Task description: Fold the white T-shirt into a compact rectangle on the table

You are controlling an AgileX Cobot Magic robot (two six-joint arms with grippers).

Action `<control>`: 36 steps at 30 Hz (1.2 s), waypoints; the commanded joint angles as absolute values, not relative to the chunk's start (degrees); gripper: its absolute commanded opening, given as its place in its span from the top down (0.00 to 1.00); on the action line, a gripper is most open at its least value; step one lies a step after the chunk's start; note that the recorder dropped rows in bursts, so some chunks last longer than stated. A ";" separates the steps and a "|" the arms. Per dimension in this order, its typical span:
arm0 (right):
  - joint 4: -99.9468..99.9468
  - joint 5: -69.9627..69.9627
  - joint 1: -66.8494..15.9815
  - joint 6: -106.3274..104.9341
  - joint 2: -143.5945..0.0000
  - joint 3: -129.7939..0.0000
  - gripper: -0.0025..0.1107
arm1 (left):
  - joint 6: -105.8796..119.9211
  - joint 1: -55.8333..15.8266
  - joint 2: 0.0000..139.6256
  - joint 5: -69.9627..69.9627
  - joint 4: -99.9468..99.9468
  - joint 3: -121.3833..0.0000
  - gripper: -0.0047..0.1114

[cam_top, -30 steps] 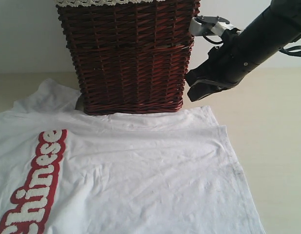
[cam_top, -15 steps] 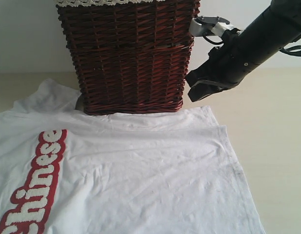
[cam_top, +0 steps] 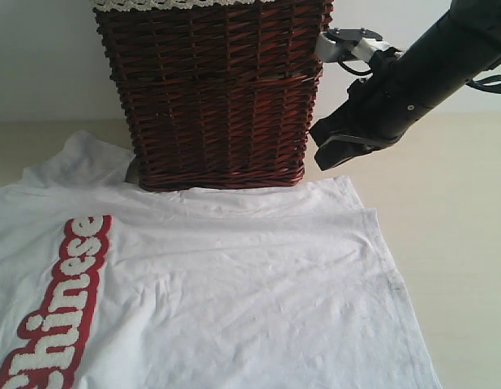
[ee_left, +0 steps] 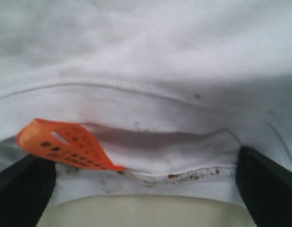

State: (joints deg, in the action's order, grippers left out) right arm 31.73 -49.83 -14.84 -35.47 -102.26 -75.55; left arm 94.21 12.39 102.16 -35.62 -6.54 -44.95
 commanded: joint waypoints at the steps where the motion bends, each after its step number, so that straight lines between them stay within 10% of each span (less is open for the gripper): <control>1: 30.95 -49.43 -14.64 -36.28 -102.42 -75.77 0.85 | 94.44 12.72 103.47 -35.69 -6.40 -46.39 0.06; 36: 29.61 -50.50 -14.64 -36.93 -103.77 -75.77 0.84 | 95.62 12.72 108.37 -33.93 -6.80 -46.63 0.06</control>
State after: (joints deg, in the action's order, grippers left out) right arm 29.59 -50.88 -14.84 -36.46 -103.90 -75.55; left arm 95.24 12.39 105.46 -37.53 -6.91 -47.35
